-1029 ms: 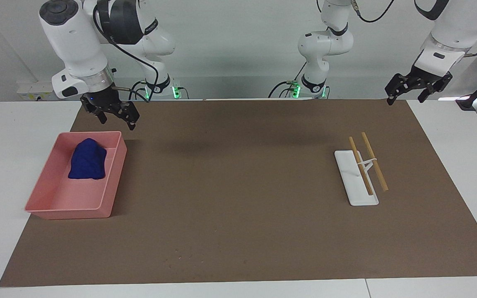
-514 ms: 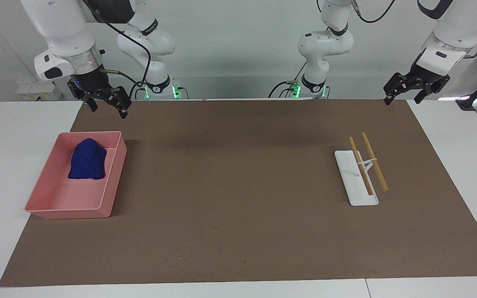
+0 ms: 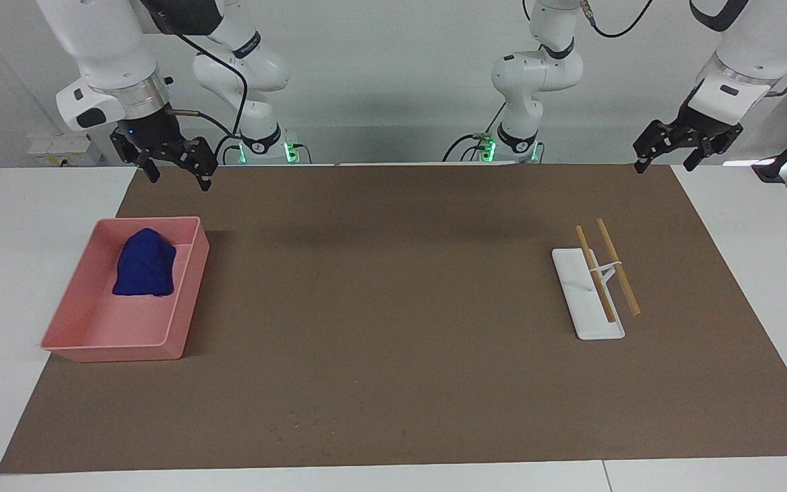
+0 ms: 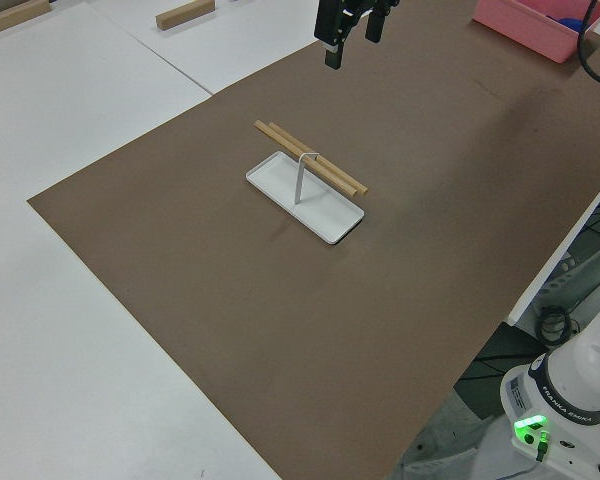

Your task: Wipe water with towel using both arms

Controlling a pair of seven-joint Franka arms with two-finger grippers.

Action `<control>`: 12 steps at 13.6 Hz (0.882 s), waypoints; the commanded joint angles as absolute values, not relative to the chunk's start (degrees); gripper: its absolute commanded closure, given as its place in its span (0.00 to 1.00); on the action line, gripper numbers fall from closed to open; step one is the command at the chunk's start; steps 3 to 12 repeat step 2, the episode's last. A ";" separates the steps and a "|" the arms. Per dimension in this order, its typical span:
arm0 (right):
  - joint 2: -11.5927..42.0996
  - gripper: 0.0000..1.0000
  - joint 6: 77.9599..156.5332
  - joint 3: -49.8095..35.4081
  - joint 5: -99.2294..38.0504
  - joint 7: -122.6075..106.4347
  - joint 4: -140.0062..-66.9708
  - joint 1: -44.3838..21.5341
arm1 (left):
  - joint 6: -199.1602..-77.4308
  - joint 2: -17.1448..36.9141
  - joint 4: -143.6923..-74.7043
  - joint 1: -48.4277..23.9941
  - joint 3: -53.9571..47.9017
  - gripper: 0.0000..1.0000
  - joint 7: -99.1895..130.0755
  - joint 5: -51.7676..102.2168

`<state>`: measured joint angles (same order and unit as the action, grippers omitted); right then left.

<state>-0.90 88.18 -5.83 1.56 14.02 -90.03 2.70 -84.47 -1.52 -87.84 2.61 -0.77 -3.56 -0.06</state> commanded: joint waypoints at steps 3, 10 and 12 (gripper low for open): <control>-2.20 0.00 88.42 -5.98 1.67 12.83 -91.93 2.99 | -84.29 -2.11 -88.15 2.64 -0.62 0.00 -3.78 0.88; -2.20 0.00 88.42 -5.98 1.67 12.83 -91.93 2.99 | -84.29 -2.11 -88.15 2.64 -0.62 0.00 -3.78 0.88; -2.20 0.00 88.42 -5.98 1.67 12.83 -91.93 2.99 | -84.29 -2.11 -88.15 2.64 -0.62 0.00 -3.78 0.88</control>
